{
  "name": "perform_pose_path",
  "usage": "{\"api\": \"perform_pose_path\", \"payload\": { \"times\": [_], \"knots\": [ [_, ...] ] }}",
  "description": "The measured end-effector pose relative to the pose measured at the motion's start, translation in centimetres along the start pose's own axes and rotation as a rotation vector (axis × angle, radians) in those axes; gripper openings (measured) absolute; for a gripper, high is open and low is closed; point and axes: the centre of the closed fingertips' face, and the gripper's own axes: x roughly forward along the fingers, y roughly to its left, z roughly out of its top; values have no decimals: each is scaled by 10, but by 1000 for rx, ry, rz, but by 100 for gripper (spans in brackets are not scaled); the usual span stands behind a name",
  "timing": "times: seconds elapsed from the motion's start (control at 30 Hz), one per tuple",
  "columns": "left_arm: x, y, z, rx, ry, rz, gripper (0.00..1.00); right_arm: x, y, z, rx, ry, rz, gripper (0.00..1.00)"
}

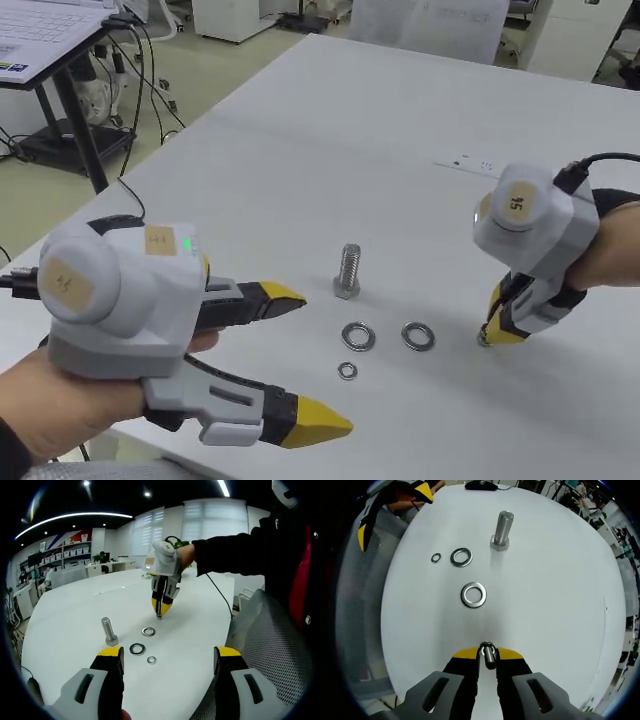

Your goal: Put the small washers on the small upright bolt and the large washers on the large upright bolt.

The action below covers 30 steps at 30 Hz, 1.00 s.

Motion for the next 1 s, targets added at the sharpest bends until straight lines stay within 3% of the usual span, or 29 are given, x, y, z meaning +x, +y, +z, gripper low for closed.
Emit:
{"api": "perform_pose_path", "payload": {
  "times": [0.53,1.0],
  "knots": [
    [0,1,-1,-1,1,2,72,1,-1,0,-3,-5,-6,18],
    [0,-1,0,4,-2,-2,73,-9,-3,-4,11,-20,-43,31]
  ]
}}
